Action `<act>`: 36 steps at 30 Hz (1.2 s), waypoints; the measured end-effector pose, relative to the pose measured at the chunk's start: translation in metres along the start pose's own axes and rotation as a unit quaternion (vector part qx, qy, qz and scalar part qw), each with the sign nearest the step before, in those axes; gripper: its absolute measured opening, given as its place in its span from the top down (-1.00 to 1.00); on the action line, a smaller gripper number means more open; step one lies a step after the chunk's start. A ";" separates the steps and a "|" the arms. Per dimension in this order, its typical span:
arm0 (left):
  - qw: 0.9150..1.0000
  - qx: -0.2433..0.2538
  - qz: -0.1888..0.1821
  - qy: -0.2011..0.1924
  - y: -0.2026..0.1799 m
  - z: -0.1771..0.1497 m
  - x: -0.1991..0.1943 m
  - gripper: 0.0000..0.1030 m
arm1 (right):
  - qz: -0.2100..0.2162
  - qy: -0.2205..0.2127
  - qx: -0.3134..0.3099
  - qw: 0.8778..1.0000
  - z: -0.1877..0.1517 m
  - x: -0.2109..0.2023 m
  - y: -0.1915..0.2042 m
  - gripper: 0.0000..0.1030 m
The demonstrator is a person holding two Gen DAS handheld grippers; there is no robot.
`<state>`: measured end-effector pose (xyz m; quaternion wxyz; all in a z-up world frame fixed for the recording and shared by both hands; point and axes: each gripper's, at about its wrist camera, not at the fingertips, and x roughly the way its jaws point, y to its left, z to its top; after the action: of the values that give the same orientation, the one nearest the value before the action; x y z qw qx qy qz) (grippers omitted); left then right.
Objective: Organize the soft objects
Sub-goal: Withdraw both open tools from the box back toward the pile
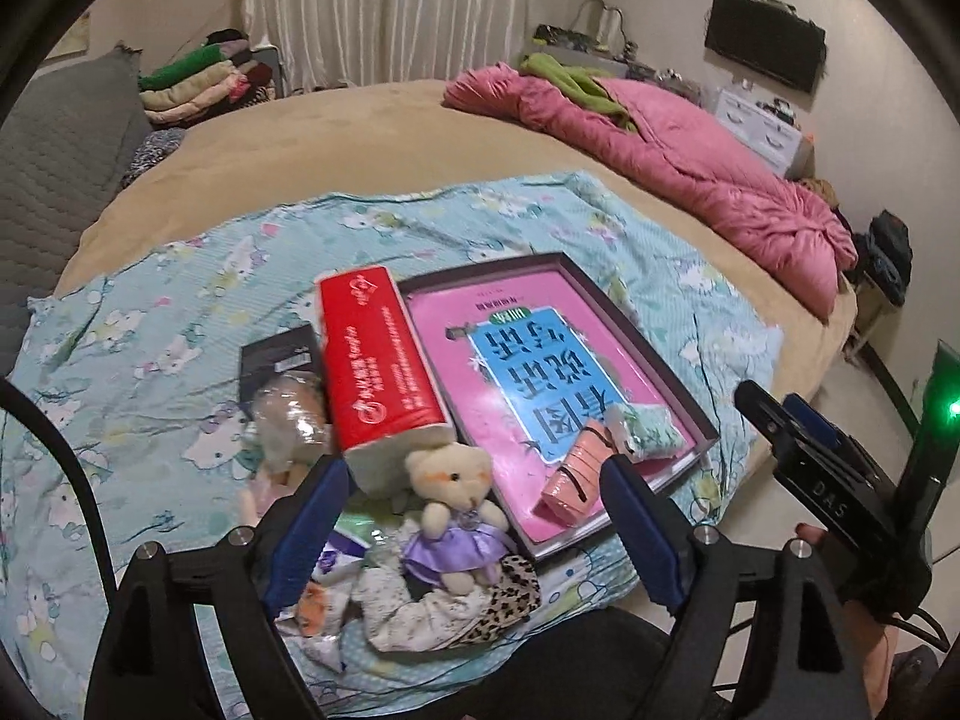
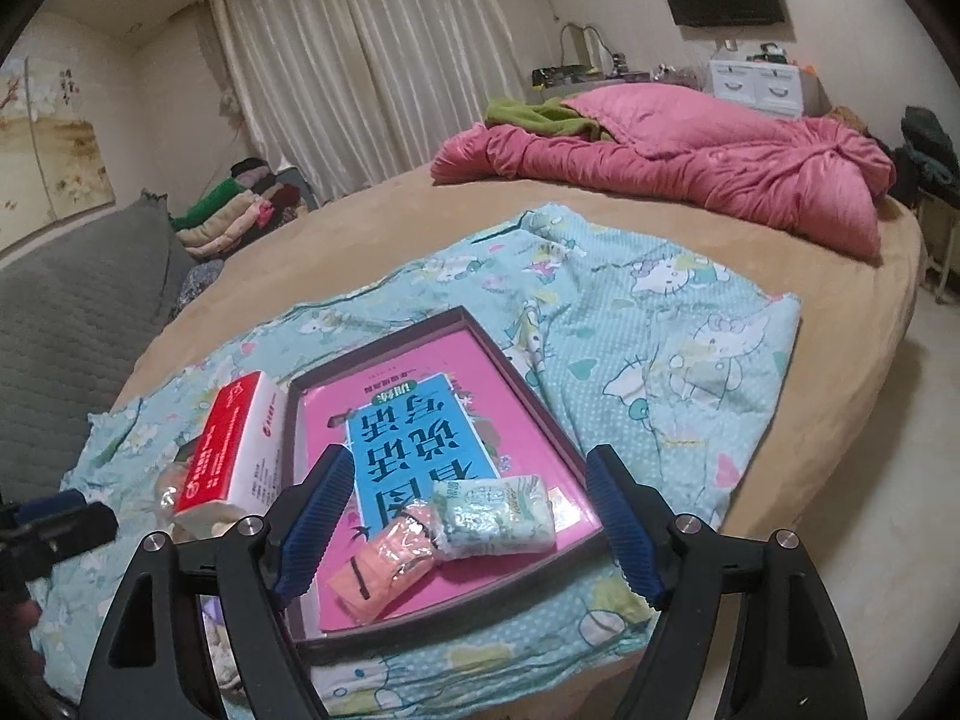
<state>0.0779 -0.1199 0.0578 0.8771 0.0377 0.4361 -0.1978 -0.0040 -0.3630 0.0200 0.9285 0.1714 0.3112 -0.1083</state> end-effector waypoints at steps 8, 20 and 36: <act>0.999 -0.036 0.004 -0.026 0.036 -0.003 -0.036 -0.69 | 0.011 -0.015 -0.025 1.000 0.009 -0.038 0.025 -0.58; 0.996 -0.077 0.020 -0.031 0.083 -0.019 -0.066 -0.70 | 0.037 -0.011 -0.048 0.998 0.013 -0.065 0.064 -0.59; 0.994 -0.101 0.034 -0.006 0.127 -0.059 -0.058 -0.70 | 0.054 0.015 -0.077 0.995 -0.001 -0.067 0.100 -0.59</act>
<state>0.0504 0.0285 0.0530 0.8852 -0.0375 0.4472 -0.1227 -0.0264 -0.2647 0.0856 0.9388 0.1171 0.3224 -0.0308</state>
